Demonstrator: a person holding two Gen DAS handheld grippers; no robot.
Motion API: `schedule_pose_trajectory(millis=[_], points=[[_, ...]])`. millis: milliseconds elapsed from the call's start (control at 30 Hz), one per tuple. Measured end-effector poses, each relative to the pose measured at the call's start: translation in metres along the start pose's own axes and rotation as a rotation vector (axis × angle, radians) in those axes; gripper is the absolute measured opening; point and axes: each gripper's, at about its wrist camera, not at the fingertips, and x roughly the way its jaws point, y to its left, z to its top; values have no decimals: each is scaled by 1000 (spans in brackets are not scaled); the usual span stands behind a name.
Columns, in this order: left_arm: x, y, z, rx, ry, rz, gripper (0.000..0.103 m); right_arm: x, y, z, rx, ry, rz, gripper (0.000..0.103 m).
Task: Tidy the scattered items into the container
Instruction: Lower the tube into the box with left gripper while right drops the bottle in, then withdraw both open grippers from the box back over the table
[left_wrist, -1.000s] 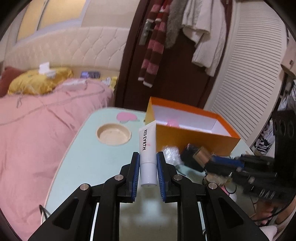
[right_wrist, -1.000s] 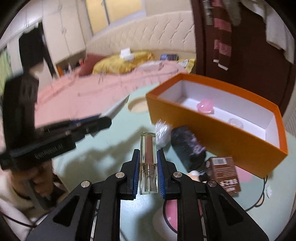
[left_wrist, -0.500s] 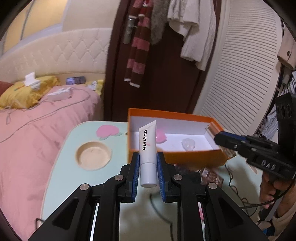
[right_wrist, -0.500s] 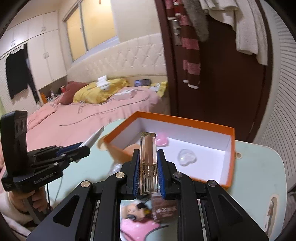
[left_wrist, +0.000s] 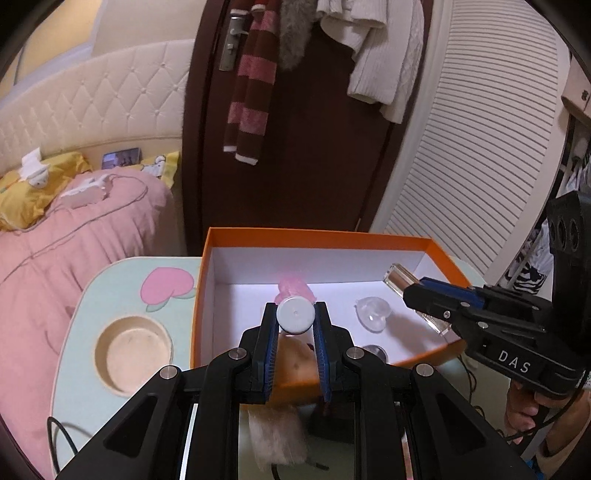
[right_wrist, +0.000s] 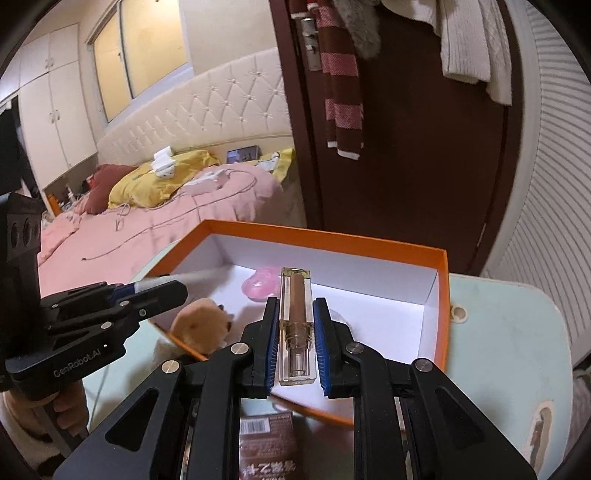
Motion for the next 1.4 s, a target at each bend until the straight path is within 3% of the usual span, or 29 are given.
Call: schedule_pose_trajectory(millis=[233,367,533,667,767,1067,1400], points=[[11,4,2,-3,5,11,21,6,-6,-1,17,2,-19,19],[10,5,3,-19,-12,-12,46,6,-5,-2,14,-8,-31,29],[6,-1,-1,7,-17,-26,61,5,-4,-3,10,-21,-46,29],[-2,-6,-1,18,-18,-52,86,4,-4,-3,12,-25,-53,29],[-13,-4,1,2,-39,-62,86,0,-4,-3,22,-31,-49,29],[-42,20,-4,-41,-15,16,86,-22,3,1,19,-52,-31,29],[-65,18,-44,-47,69,78,86,-51,10,-22,23,6,-51,31]])
